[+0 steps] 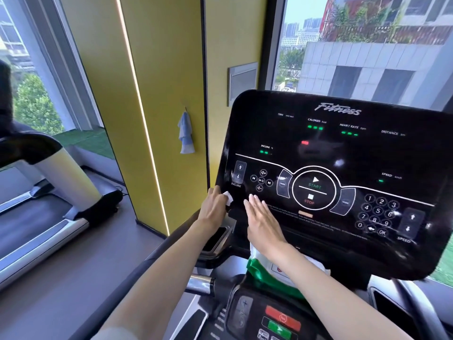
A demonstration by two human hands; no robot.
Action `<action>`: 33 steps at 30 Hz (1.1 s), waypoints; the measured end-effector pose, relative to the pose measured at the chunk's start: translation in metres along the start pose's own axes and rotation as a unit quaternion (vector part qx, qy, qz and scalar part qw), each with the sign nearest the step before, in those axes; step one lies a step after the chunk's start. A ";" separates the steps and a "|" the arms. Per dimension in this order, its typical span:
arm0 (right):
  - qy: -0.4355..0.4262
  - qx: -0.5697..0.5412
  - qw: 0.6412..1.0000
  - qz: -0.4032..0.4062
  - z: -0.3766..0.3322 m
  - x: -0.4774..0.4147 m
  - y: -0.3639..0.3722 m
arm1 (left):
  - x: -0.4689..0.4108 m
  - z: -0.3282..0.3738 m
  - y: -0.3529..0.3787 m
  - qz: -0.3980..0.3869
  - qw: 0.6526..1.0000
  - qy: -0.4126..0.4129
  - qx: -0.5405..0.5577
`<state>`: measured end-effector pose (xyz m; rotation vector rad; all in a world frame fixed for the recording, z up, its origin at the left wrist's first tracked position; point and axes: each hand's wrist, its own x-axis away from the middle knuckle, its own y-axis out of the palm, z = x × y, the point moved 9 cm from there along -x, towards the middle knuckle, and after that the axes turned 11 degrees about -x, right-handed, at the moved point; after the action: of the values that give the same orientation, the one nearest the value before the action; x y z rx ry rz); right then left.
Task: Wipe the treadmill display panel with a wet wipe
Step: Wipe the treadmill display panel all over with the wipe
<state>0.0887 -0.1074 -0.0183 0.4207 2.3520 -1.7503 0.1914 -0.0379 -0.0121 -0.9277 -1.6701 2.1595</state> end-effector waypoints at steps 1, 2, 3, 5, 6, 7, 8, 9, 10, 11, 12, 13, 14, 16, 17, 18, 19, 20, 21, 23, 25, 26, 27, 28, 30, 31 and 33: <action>0.004 0.004 1.000 -0.006 0.001 0.002 0.002 | 0.000 0.003 0.003 -0.008 1.000 0.009 -0.011; 0.008 0.006 1.000 -0.010 0.003 0.003 0.003 | 0.001 0.006 0.004 -0.016 1.000 0.011 -0.012; 0.011 0.006 1.000 -0.011 0.004 0.004 0.004 | 0.000 0.005 0.005 -0.015 1.000 0.016 -0.015; 0.012 0.004 1.000 -0.014 0.006 0.005 0.003 | -0.004 0.003 0.002 -0.040 0.999 0.026 -0.010; 0.012 0.001 1.000 -0.016 0.005 0.007 0.002 | -0.008 0.003 0.002 -0.062 0.997 0.052 -0.009; 0.011 -0.001 1.000 -0.015 0.005 0.007 0.001 | -0.011 0.002 0.000 -0.083 0.994 0.077 -0.003; 0.009 -0.001 1.000 -0.013 0.005 0.007 -0.001 | -0.014 0.002 -0.006 -0.098 0.991 0.094 0.001; 0.009 -0.004 1.000 -0.010 0.006 0.007 -0.005 | -0.018 0.001 -0.015 -0.097 0.990 0.097 0.028; 0.014 -0.021 1.000 -0.002 0.008 0.004 -0.011 | -0.022 0.002 -0.028 -0.086 0.990 0.097 0.064; 0.032 -0.064 0.997 0.013 0.013 -0.002 -0.019 | -0.025 0.005 -0.043 -0.077 0.988 0.096 0.097; 0.066 -0.133 0.989 0.025 0.019 -0.008 -0.028 | -0.026 0.011 -0.056 -0.081 0.984 0.093 0.129; 0.107 -0.225 0.968 0.033 0.026 -0.014 -0.037 | -0.026 0.019 -0.065 -0.102 0.976 0.089 0.169; 0.142 -0.331 0.932 0.041 0.031 -0.019 -0.047 | -0.025 0.028 -0.072 -0.133 0.963 0.079 0.222; 0.179 -0.509 0.841 0.048 0.036 -0.027 -0.064 | -0.022 0.040 -0.077 -0.191 0.925 0.043 0.325; 0.186 -0.550 0.813 0.039 0.037 -0.030 -0.072 | -0.021 0.044 -0.079 -0.212 0.903 0.028 0.373; 0.186 -0.564 0.804 0.029 0.037 -0.032 -0.079 | -0.020 0.048 -0.079 -0.228 0.879 0.019 0.419; 0.181 -0.571 0.800 0.024 0.037 -0.033 -0.087 | -0.022 0.051 -0.078 -0.243 0.854 0.016 0.460; 0.180 -0.575 0.798 0.024 0.038 -0.034 -0.092 | -0.023 0.053 -0.077 -0.258 0.832 0.017 0.491; 0.183 -0.576 0.796 0.033 0.042 -0.035 -0.098 | -0.024 0.058 -0.078 -0.270 0.816 0.022 0.510; 0.195 -0.576 0.792 0.057 0.050 -0.038 -0.110 | -0.029 0.069 -0.080 -0.286 0.810 0.041 0.510; 0.207 -0.574 0.788 0.079 0.058 -0.044 -0.120 | -0.041 0.077 -0.085 -0.266 0.835 0.039 0.479; 0.212 -0.556 0.798 0.094 0.063 -0.047 -0.126 | -0.051 0.077 -0.088 -0.240 0.853 0.029 0.462; 0.216 -0.510 0.825 0.116 0.068 -0.050 -0.135 | -0.061 0.076 -0.094 -0.204 0.869 0.012 0.451; 0.213 -0.431 0.865 0.144 0.073 -0.052 -0.146 | -0.077 0.069 -0.101 -0.155 0.882 -0.019 0.444; 0.180 -0.218 0.937 0.207 0.076 -0.054 -0.174 | -0.107 0.052 -0.124 -0.039 0.895 -0.084 0.437; 0.149 -0.124 0.951 0.242 0.074 -0.053 -0.185 | -0.121 0.045 -0.139 0.018 0.902 -0.100 0.420; 0.097 -0.005 0.955 0.279 0.073 -0.051 -0.195 | -0.147 0.040 -0.174 0.128 0.921 -0.097 0.355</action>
<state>0.0713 -0.2353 0.1525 1.1696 2.0633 -1.4725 0.2479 -0.0973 0.2041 -0.7441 -0.7080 2.7962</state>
